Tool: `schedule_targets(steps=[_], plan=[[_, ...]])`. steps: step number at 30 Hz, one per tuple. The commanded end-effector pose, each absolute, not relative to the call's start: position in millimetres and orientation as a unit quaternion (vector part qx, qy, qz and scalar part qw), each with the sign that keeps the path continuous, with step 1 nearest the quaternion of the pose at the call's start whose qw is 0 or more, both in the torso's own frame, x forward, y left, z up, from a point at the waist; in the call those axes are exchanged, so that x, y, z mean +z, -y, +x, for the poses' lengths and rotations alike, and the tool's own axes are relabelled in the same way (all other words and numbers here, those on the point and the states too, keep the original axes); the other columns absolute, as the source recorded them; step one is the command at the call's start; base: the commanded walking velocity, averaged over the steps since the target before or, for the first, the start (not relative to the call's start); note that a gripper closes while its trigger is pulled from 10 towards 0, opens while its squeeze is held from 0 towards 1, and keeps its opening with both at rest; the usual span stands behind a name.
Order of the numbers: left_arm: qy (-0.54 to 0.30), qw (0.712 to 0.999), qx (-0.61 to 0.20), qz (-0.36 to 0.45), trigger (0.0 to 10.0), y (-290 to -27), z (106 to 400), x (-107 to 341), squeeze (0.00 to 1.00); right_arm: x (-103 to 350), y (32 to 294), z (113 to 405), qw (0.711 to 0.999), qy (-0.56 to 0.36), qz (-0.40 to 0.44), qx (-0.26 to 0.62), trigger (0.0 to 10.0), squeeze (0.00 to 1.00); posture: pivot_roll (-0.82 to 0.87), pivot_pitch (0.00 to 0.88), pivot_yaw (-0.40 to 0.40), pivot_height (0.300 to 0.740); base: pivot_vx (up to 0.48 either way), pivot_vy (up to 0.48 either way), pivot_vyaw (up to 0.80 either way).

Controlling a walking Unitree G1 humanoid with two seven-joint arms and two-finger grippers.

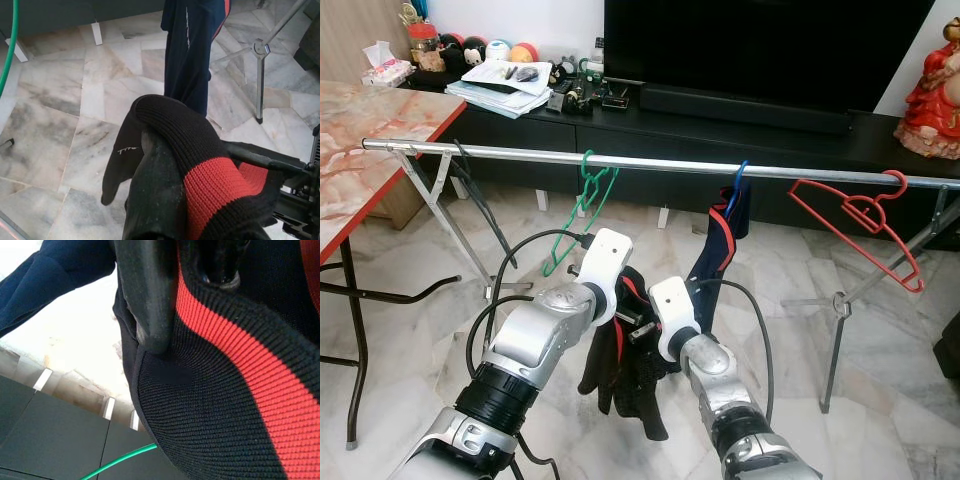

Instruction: Hang hanger

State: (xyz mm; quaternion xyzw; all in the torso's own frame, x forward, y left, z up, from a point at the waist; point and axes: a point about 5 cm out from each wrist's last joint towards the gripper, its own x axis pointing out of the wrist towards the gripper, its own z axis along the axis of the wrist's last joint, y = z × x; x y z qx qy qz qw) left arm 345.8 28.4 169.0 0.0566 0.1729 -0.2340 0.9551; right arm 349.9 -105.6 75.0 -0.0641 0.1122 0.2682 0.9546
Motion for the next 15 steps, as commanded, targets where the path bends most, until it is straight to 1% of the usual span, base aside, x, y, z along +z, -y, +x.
schedule_targets(steps=[1,15], plan=[[-0.163,0.954,-0.244,0.057,10.0,-24.4,343.2,174.6,0.0,75.5,109.4,351.8,0.957,-0.117,-0.065,0.259,0.0,0.0,0.07,0.094,-0.106,0.721,0.0,0.0,0.0],[-0.164,0.954,-0.244,0.059,10.0,-25.3,342.4,174.0,0.0,72.1,110.2,350.2,0.957,-0.126,-0.056,0.255,0.0,0.0,0.07,0.1,-0.098,0.721,0.0,0.0,0.0]])
